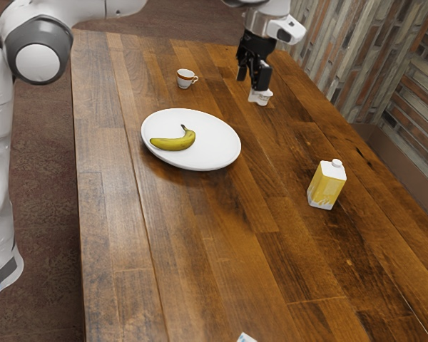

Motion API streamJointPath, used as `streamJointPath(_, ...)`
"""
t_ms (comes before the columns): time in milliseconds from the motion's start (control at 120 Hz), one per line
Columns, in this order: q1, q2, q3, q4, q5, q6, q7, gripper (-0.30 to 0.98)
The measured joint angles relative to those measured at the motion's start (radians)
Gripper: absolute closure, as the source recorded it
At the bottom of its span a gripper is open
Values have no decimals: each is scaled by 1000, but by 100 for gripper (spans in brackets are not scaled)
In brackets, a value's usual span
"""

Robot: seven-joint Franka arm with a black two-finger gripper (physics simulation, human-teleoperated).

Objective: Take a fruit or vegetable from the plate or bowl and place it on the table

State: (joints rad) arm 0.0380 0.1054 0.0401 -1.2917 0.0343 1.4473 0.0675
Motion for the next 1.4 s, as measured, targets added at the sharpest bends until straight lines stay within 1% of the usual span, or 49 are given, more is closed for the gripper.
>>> streamJointPath(425, -5, -2, 2, 4, -11, 1, 38, 0)
streamJointPath(458, -5, -8, 3, 36, -11, -6, 40, 0)
streamJointPath(508, -5, -19, 3, 165, -1, -42, 36, 0)
streamJointPath(542, -5, -28, 2, 219, 9, -70, 32, 0)
streamJointPath(592, -5, -38, 2, 257, 22, -104, 23, 0)
streamJointPath(667, -5, -36, 2, 274, 33, -138, 9, 0)
streamJointPath(742, -12, -29, 14, 263, 39, -162, -11, 0)
streamJointPath(808, -18, -44, 39, 228, 40, -183, -66, 0)
streamJointPath(858, -25, -49, 69, 218, 47, -203, -117, 0)
streamJointPath(908, -38, -45, 120, 210, 54, -222, -163, 0)
streamJointPath(1033, 9, -18, 199, 197, 62, -240, -259, 0)
streamJointPath(1100, 34, 17, 210, 197, 62, -243, -303, 0)
streamJointPath(1192, 15, 38, 225, 198, 54, -244, -356, 0)
streamJointPath(1333, 14, 53, 233, 194, 32, -245, -423, 0)
streamJointPath(1375, 11, 52, 231, 157, 27, -234, -440, 0)
streamJointPath(1400, 6, 28, 230, 100, 26, -214, -450, 0)
